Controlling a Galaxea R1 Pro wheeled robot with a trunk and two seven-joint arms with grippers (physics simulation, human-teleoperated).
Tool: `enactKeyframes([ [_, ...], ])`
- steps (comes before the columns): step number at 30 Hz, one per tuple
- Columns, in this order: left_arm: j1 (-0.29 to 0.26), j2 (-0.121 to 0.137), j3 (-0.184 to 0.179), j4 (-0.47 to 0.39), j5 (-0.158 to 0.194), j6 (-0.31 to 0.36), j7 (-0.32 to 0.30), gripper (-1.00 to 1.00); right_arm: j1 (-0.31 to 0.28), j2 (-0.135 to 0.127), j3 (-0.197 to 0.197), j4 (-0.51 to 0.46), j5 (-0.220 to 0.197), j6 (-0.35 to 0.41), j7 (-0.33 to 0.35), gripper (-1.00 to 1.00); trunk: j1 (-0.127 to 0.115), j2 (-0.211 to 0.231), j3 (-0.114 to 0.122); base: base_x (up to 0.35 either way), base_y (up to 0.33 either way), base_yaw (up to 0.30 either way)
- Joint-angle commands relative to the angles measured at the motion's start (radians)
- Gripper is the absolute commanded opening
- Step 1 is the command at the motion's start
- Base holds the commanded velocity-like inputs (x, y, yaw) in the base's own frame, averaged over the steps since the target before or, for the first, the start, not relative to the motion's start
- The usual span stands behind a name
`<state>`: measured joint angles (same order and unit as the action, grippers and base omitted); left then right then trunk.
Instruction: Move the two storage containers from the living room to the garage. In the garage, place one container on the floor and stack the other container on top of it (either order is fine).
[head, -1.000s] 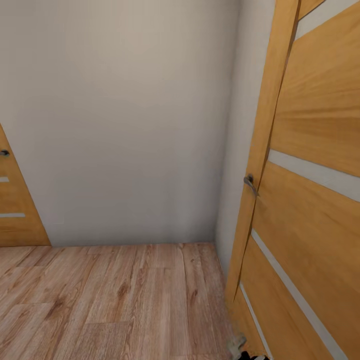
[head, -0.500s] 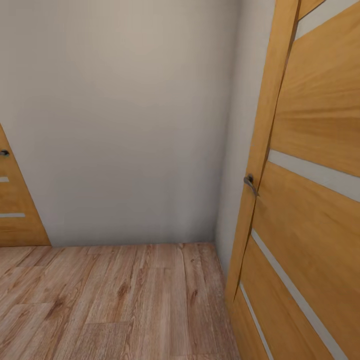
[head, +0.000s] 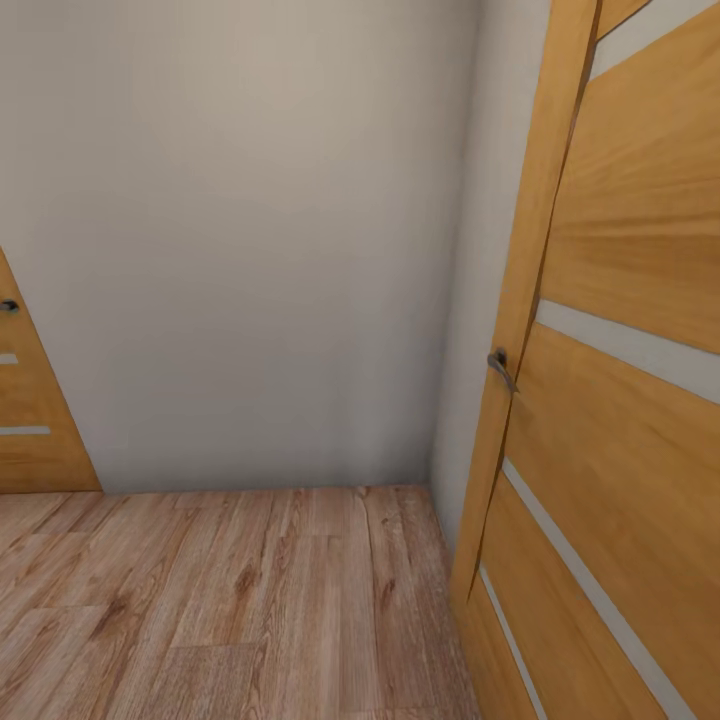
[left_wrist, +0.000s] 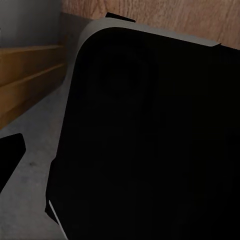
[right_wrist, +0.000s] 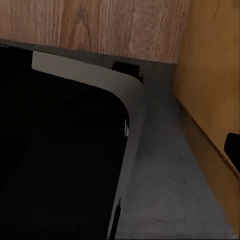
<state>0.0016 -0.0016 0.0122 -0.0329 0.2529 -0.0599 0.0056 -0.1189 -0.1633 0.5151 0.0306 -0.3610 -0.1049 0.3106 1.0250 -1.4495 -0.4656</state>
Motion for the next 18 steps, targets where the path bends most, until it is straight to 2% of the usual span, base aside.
enactKeyframes([
  [1, 0.0, 0.0, 0.002, -0.001, 0.004, -0.002, 0.001, 1.0, 0.002, 0.0, 0.009, 0.003, -0.011, -0.005, 0.0, 1.0, 0.0, 0.0, -0.001, 0.0, 0.0, 0.0],
  [18, 0.0, -0.001, 0.005, -0.001, 0.006, -0.001, 0.006, 1.0, 0.007, 0.009, 0.013, 0.002, -0.01, -0.005, -0.013, 1.0, 0.0, 0.0, -0.001, 0.0, 0.0, 0.0],
])
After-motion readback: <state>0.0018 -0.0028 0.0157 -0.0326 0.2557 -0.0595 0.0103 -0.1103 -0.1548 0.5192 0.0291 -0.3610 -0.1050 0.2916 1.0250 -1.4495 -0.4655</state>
